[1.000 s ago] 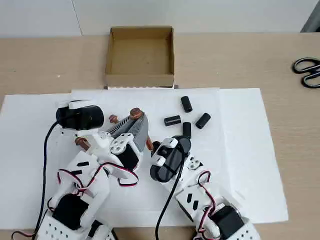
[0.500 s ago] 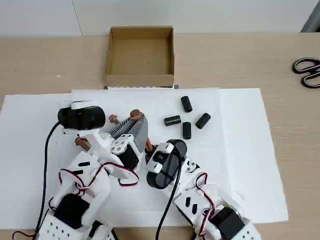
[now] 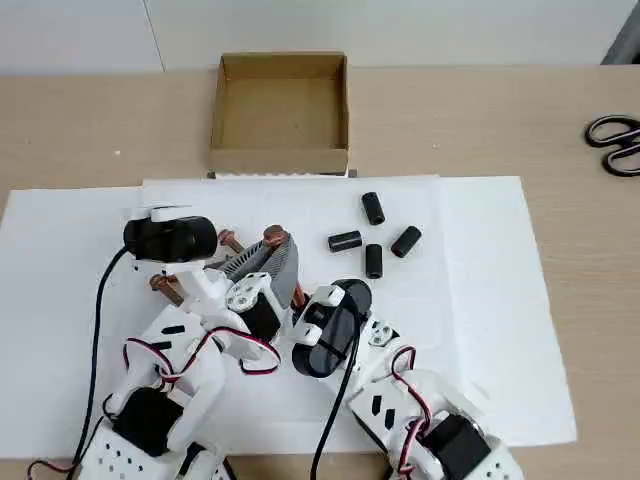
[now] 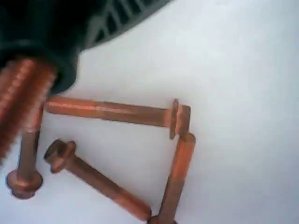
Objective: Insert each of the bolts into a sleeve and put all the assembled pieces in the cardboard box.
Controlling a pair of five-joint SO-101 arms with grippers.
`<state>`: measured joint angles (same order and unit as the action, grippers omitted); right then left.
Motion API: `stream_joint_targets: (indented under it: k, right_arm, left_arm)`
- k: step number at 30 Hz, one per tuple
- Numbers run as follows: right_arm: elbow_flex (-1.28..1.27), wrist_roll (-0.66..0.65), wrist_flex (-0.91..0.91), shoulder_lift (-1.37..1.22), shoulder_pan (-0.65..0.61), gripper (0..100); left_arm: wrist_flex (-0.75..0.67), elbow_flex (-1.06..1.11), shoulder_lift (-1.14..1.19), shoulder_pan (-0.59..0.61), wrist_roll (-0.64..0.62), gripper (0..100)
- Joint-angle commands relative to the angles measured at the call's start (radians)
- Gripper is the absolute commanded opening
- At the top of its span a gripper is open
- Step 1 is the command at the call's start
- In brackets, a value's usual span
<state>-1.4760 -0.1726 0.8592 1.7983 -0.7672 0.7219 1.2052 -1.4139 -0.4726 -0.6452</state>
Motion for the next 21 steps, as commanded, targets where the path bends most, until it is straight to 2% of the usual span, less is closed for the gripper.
stream_joint_targets:
  k: [1, 11, 21]
  right_arm:
    - [0.084, 0.006, -0.008, 0.015, -0.001, 0.3]
    - [0.084, 0.002, -0.015, 0.015, 0.036, 0.3]
    - [0.086, 0.0, -0.064, 0.015, 0.054, 0.3]
  left_arm:
    - [0.08, -0.056, -0.005, -0.052, -0.002, 0]
    - [0.232, -0.097, -0.005, -0.06, 0.055, 0]
    - [0.235, 0.015, -0.003, -0.078, 0.1, 0]
